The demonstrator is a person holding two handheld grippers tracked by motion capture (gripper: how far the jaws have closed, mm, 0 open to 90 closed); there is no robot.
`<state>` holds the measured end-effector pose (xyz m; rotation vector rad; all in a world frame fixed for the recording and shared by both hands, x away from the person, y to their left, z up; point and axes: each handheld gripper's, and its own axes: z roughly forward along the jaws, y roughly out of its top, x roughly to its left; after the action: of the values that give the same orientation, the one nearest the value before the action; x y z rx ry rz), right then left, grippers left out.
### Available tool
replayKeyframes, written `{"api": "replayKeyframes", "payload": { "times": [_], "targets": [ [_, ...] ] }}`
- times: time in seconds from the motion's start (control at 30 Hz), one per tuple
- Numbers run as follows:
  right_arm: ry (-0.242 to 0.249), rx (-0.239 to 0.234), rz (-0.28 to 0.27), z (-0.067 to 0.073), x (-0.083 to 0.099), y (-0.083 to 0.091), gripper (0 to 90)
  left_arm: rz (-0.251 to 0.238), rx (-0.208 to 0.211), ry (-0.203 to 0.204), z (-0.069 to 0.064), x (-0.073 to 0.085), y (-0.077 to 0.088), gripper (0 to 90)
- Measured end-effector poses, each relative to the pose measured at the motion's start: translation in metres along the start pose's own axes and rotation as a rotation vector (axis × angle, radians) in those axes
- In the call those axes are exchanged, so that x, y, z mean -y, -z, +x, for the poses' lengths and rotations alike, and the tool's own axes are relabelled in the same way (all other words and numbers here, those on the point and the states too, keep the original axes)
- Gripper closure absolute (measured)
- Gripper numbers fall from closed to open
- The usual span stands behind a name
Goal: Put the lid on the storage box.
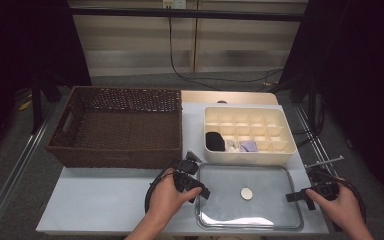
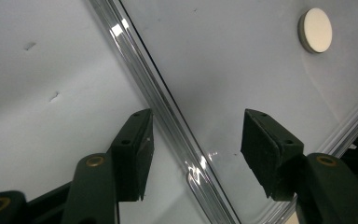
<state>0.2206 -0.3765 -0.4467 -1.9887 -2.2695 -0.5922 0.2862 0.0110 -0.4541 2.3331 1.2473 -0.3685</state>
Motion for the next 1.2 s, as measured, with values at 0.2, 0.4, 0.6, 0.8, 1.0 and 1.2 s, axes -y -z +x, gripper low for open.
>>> {"api": "replayKeyframes", "payload": {
  "times": [0.2,0.4,0.6,0.8,1.0,1.2],
  "targets": [
    [0.009,-0.006,0.023,-0.003,-0.001,0.001,49.8,0.009,-0.047,0.035,-0.007,-0.003,-0.002,44.1],
    [-0.021,-0.031,0.018,-0.004,0.000,0.000,49.9,0.030,-0.070,0.049,-0.008,-0.006,-0.003,47.6],
    [-0.030,-0.003,0.029,-0.001,-0.002,-0.001,51.7,-0.003,-0.036,0.104,-0.003,-0.002,-0.002,47.7],
    [-0.066,-0.011,0.022,-0.003,-0.002,-0.002,56.7,-0.039,-0.031,0.151,-0.001,0.002,-0.002,50.7],
    [-0.078,-0.008,0.026,-0.002,-0.003,-0.003,57.7,-0.039,-0.020,0.187,0.003,0.000,-0.001,54.4],
    [-0.127,-0.064,0.005,-0.012,0.000,-0.002,63.7,-0.048,-0.045,0.180,0.005,0.004,0.000,68.2]
  ]
}}
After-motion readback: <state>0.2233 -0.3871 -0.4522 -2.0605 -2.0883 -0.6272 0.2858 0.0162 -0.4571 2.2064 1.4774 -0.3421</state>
